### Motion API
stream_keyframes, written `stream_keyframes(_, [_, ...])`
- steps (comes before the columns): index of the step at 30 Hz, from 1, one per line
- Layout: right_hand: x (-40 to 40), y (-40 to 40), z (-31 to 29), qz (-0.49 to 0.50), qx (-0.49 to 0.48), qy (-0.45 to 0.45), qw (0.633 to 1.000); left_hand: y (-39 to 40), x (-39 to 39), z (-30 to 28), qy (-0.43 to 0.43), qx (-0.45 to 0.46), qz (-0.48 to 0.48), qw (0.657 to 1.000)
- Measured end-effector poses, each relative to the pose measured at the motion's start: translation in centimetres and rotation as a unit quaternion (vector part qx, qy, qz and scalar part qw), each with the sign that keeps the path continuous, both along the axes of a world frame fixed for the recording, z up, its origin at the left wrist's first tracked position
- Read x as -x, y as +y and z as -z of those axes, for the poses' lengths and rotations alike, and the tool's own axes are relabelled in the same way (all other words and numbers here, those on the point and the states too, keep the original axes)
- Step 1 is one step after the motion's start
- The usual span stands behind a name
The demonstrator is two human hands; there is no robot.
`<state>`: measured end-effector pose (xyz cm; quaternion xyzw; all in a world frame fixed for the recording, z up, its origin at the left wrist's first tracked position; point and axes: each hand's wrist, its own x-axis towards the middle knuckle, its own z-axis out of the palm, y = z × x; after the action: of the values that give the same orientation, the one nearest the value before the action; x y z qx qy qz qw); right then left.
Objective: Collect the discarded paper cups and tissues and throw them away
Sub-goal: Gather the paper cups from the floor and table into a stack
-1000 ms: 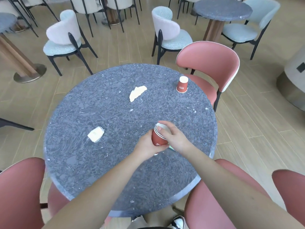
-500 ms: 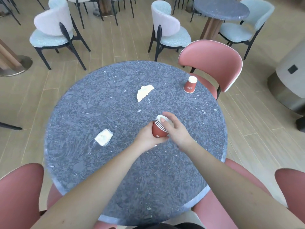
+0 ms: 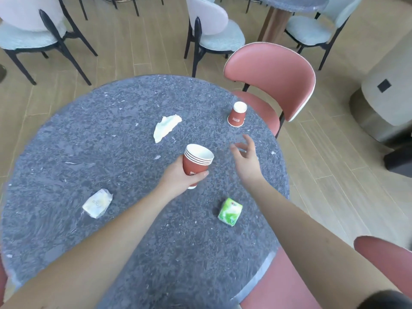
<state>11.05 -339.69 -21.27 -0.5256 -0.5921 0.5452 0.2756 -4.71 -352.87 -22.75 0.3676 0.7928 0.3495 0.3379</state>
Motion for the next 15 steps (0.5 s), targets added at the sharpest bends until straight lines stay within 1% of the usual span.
stream_keyframes(3, [0.4, 4.7, 2.1, 0.032, 0.044, 0.014, 0.998, 3.0, -0.3, 0.6, -0.002, 0.001, -0.024, 1.0])
stream_keyframes(6, [1.2, 9.0, 4.3, 0.073, 0.128, 0.056, 0.988, 6.1, -0.6, 1.6, 0.0, 0.006, -0.031, 0.999])
stream_keyframes(9, [2.4, 12.7, 5.6, 0.1, 0.252, 0.135, 0.953, 8.7, -0.5, 2.8, -0.01, 0.009, -0.034, 0.999])
stream_keyframes(10, [2.8, 13.8, 6.1, 0.11, 0.275, 0.159, 0.942, 9.4, -0.5, 3.2, -0.013, 0.012, -0.036, 0.999])
stream_keyframes(11, [3.3, 14.8, 6.5, 0.118, 0.28, 0.169, 0.938, 10.0, -0.3, 3.5, -0.015, 0.016, -0.037, 0.999])
stream_keyframes(12, [3.8, 15.7, 6.9, 0.121, 0.266, 0.156, 0.944, 10.5, -0.1, 3.9, -0.017, 0.019, -0.039, 0.999])
stream_keyframes(13, [4.3, 16.6, 7.4, 0.119, 0.236, 0.126, 0.956, 11.0, 0.0, 4.2, -0.018, 0.021, -0.042, 0.999])
stream_keyframes(15, [5.1, 18.1, 8.6, 0.111, 0.142, 0.053, 0.982, 11.7, 0.4, 4.5, -0.021, 0.023, -0.044, 0.999])
